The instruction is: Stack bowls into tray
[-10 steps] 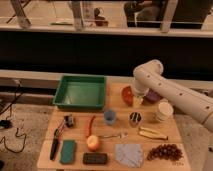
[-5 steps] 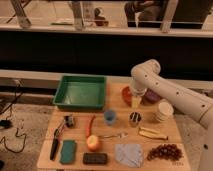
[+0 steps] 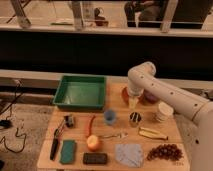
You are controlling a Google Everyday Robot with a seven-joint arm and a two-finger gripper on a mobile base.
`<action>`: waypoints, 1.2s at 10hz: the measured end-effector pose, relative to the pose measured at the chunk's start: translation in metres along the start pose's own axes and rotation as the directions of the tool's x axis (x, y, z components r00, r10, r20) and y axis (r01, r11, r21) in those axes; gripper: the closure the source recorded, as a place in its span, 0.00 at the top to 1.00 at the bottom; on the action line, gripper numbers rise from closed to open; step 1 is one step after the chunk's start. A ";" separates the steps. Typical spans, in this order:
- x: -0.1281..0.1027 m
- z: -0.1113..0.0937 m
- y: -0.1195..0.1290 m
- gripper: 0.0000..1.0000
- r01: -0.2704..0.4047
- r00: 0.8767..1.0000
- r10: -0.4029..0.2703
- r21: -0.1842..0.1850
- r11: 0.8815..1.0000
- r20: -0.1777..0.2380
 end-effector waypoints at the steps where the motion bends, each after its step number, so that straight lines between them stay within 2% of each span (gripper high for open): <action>1: 0.001 0.004 0.000 0.80 -0.003 1.000 0.002 -0.006 1.000 -0.005; 3: 0.002 0.011 -0.003 0.80 -0.008 1.000 0.008 -0.016 1.000 -0.018; 6: 0.023 0.018 -0.007 0.80 -0.050 0.998 0.048 -0.024 0.998 -0.045; 10: 0.035 0.034 -0.004 0.80 -0.065 0.996 0.063 -0.036 0.997 -0.067; 12: 0.031 0.040 -0.004 0.80 -0.053 0.998 0.051 -0.048 0.997 -0.048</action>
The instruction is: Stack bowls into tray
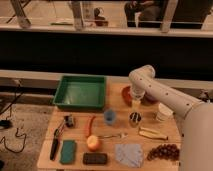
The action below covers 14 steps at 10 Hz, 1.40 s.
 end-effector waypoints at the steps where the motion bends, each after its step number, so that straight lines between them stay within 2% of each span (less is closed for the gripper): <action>1: -0.003 0.001 0.000 0.80 -0.001 1.000 0.002 -0.007 1.000 0.021; 3: -0.002 0.004 0.001 0.80 -0.012 0.998 0.014 -0.025 1.000 0.056; 6: -0.006 0.005 0.000 0.78 -0.018 0.996 0.021 -0.029 0.999 0.085; 7: -0.005 0.005 0.000 0.72 -0.020 0.996 0.023 -0.030 0.999 0.089; 8: -0.004 0.005 -0.001 0.60 -0.024 0.995 0.027 -0.030 0.999 0.092; 9: -0.003 0.006 -0.001 0.54 -0.027 0.995 0.030 -0.029 0.999 0.094; 12: 0.001 0.008 -0.002 0.52 -0.031 0.995 0.034 -0.029 0.999 0.095; 13: 0.002 0.008 -0.002 0.47 -0.031 0.995 0.034 -0.029 0.999 0.095; 14: 0.003 0.008 -0.002 0.36 -0.031 0.995 0.034 -0.029 0.999 0.097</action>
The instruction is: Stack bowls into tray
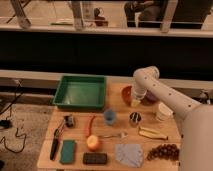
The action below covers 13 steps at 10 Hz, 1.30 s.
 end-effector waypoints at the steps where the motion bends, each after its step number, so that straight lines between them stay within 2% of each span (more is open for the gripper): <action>1: 0.001 0.000 0.000 0.25 -0.001 1.000 0.001 0.002 1.000 0.001; 2: 0.002 -0.001 0.000 0.16 -0.001 1.000 0.001 0.004 1.000 0.002; 3: 0.001 -0.002 0.000 0.12 0.000 1.000 0.000 0.006 1.000 0.002; 7: -0.003 -0.005 0.001 0.11 0.020 1.000 -0.020 0.009 1.000 0.017; 9: -0.008 -0.018 -0.002 0.11 0.036 0.999 -0.037 0.024 0.999 0.035; 11: -0.013 -0.039 -0.006 0.11 0.045 0.997 -0.047 0.053 0.998 0.055; 13: -0.015 -0.048 -0.007 0.11 0.046 0.996 -0.051 0.069 0.997 0.071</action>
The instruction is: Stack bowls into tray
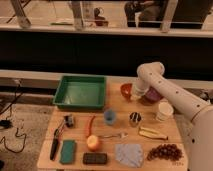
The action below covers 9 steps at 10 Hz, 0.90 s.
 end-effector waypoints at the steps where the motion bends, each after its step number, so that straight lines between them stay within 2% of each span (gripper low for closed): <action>1: -0.002 -0.007 -0.002 0.11 0.003 1.000 -0.003 0.013 1.000 0.009; 5: -0.011 -0.036 -0.016 0.11 0.011 0.999 -0.014 0.070 0.997 0.033; 9: -0.001 -0.053 -0.036 0.11 -0.010 0.999 0.005 0.121 0.993 0.034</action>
